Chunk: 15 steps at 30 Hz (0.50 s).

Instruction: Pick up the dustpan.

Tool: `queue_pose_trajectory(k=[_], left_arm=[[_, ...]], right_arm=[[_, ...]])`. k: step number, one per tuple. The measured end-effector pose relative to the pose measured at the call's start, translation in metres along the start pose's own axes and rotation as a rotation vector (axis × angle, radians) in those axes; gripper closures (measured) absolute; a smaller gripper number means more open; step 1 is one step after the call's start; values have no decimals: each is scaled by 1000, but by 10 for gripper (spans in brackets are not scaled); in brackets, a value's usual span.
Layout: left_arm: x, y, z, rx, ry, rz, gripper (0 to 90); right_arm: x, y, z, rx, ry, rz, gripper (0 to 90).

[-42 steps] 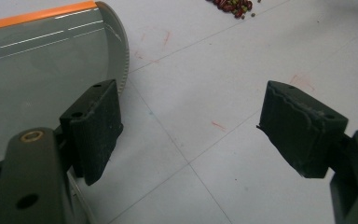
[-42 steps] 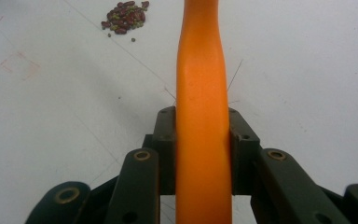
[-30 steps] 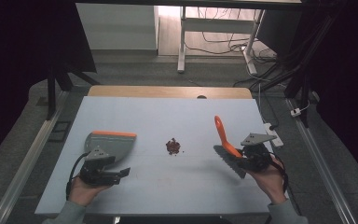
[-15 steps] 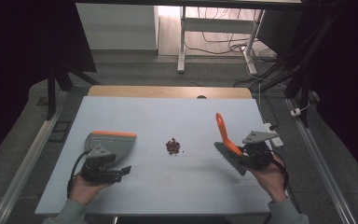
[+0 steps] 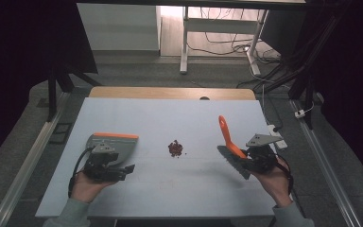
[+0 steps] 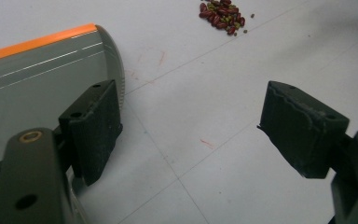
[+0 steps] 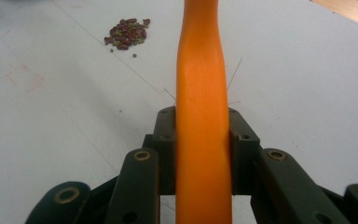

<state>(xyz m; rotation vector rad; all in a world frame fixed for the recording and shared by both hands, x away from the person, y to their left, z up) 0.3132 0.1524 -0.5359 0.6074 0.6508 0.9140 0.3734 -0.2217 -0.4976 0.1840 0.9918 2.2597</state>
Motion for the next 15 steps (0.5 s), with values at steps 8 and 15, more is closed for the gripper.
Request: queue_pose_trajectory(k=[8, 15], left_arm=[[16, 7, 5, 35, 51, 45, 204], [37, 16, 2, 34, 87, 81, 206]], right_arm=[[0, 0, -2, 6, 4, -7, 708], [-3, 1, 0, 6, 9, -26, 708]])
Point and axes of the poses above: each handheld gripper's, and its own axes: y roughly backward along the jaws, z roughly out of its top, x roughly to its left, the point moved 10 cm from there along -y, roughly forward along the jaws, and after that the axes turned 5 degrees about y, right-handed, at the moved point
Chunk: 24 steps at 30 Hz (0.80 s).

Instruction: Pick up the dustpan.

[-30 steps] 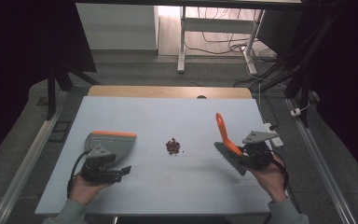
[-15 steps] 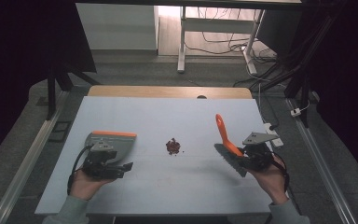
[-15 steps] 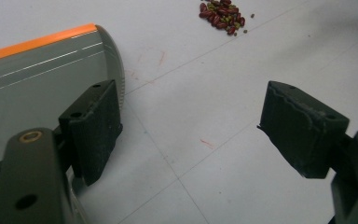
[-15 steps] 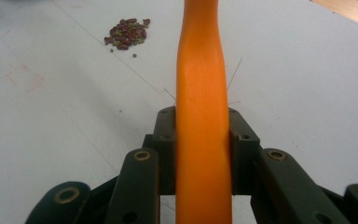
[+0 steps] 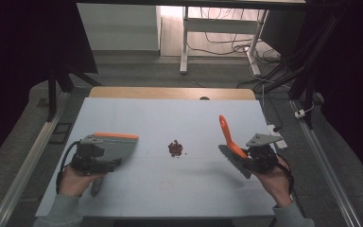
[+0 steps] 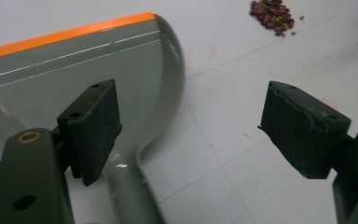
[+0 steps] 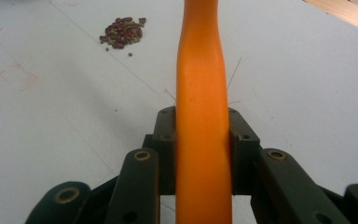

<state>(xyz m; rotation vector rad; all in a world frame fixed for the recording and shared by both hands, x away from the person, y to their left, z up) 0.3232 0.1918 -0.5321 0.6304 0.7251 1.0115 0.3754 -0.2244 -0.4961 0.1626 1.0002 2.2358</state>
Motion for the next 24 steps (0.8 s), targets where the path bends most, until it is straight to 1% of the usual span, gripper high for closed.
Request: queue_pose_trajectory(k=[3, 6, 12, 16, 18, 20, 24], left_arm=[[7, 4, -1, -2, 17, 13, 204], [12, 7, -2, -1, 34, 20, 205], [24, 15, -4, 6, 64, 54, 199], [35, 14, -9, 29, 95, 94, 193], [37, 14, -11, 35, 99, 103, 189], [39, 14, -13, 36, 103, 102, 189], [46, 10, -20, 61, 132, 115, 185]], right_arm=[[-1, 1, 0, -1, -2, -5, 708], [-4, 1, -2, 5, -5, -12, 708], [-2, -1, -2, 10, 0, -12, 708], [-2, -3, -3, 16, 3, -10, 708], [-2, -3, -3, 20, 4, -11, 708], [-3, -4, -3, 18, 3, -12, 708], [-2, -5, -2, 19, 5, -11, 708]])
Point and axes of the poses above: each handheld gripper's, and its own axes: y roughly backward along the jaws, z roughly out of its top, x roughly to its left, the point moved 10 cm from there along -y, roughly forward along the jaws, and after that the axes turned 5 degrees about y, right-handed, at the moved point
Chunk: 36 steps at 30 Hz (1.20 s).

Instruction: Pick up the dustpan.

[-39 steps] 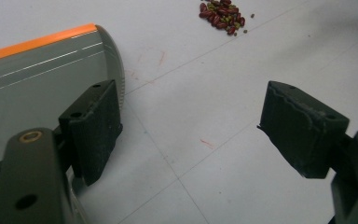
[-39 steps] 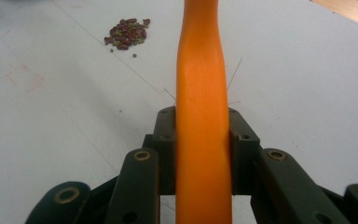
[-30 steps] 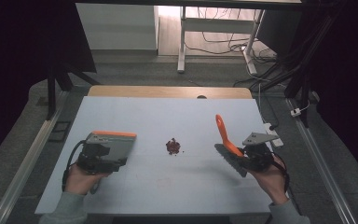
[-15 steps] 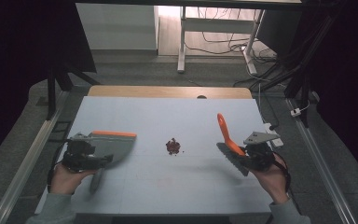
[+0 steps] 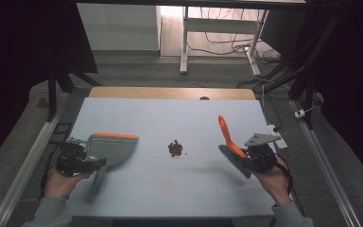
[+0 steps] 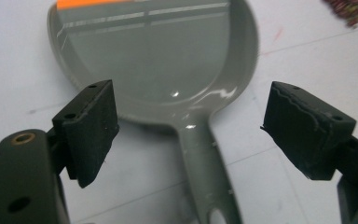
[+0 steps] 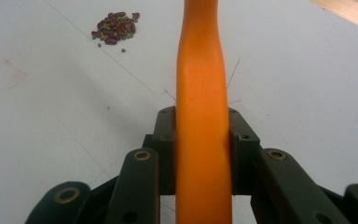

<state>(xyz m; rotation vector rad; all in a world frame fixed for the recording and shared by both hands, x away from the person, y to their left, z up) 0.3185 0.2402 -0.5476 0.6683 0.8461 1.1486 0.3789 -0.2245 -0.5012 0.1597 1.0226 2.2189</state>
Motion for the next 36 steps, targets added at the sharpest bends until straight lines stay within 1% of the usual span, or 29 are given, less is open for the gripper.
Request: queue_pose_trajectory(k=[2, 3, 5, 7, 9, 11, 14, 16, 20, 23, 28, 33, 36], left_arm=[[1, -3, -4, 18, -2, 20, 185], [0, -5, -6, 27, -1, 23, 183], [-4, -7, -12, 44, 5, 14, 168], [-6, -10, -18, 63, 10, 17, 164], [-7, -14, -23, 79, 20, 17, 158], [-6, -18, -27, 99, 33, 27, 155], [-8, -23, -33, 140, 22, 29, 149], [-9, -25, -34, 149, 17, 32, 142], [-7, -33, -38, 174, 25, 27, 142], [-6, -38, -40, 186, 36, 29, 142], [-6, -43, -40, 186, 52, 7, 148], [-5, -48, -40, 184, 50, 14, 179], [-4, -50, -40, 176, 59, 10, 210]], right_arm=[[0, 0, 0, 5, 1, 1, 708], [1, -1, -1, 7, 1, 0, 708], [1, -2, -1, 9, 3, 0, 708], [2, -2, -2, 9, 2, 1, 708], [3, -3, -2, 12, 5, 4, 708], [3, -3, -2, 13, 4, 5, 708], [3, -4, -2, 16, 6, 4, 708], [3, -4, -3, 18, 9, 2, 708], [3, -5, -3, 22, 10, 0, 708], [3, -5, -4, 23, 12, 1, 708], [3, -6, -4, 26, 12, 0, 708], [4, -6, -4, 25, 15, 1, 708], [4, -7, -4, 25, 15, 1, 708]])
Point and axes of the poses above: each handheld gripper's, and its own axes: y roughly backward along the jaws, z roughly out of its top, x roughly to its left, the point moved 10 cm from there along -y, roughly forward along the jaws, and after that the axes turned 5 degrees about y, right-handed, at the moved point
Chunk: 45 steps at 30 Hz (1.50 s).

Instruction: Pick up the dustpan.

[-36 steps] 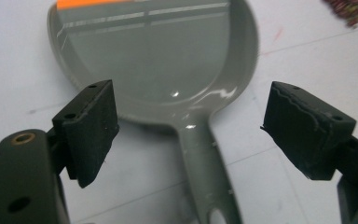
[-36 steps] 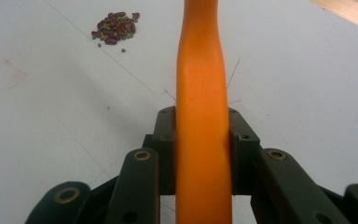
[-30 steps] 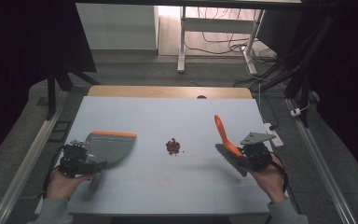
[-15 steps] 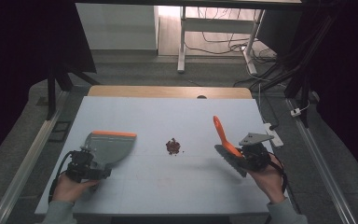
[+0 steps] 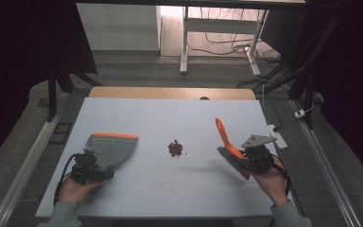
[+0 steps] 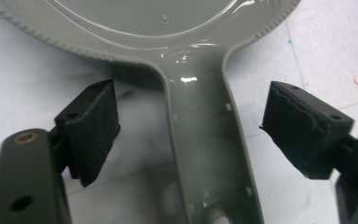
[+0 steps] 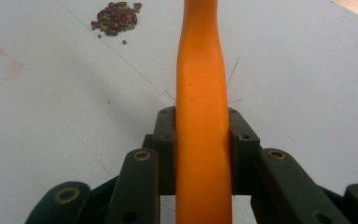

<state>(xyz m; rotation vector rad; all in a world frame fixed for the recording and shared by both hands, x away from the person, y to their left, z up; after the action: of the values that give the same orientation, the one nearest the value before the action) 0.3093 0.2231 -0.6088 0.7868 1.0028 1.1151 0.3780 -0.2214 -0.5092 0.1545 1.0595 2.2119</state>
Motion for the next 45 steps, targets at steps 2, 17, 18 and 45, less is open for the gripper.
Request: queue_pose_trajectory(k=[2, 17, 18, 45], left_arm=[[0, -1, 1, -6, 9, -12, 236], [1, -3, 7, -48, 46, -39, 508], [1, -3, 7, -48, 42, -42, 522], [6, 4, 11, -123, 11, -55, 616]], right_arm=[[0, 0, 0, 1, -2, -1, 708], [0, -1, -1, -3, 7, 6, 708], [0, -1, -1, -3, 7, 7, 708], [1, -2, -2, 2, 9, 7, 708]])
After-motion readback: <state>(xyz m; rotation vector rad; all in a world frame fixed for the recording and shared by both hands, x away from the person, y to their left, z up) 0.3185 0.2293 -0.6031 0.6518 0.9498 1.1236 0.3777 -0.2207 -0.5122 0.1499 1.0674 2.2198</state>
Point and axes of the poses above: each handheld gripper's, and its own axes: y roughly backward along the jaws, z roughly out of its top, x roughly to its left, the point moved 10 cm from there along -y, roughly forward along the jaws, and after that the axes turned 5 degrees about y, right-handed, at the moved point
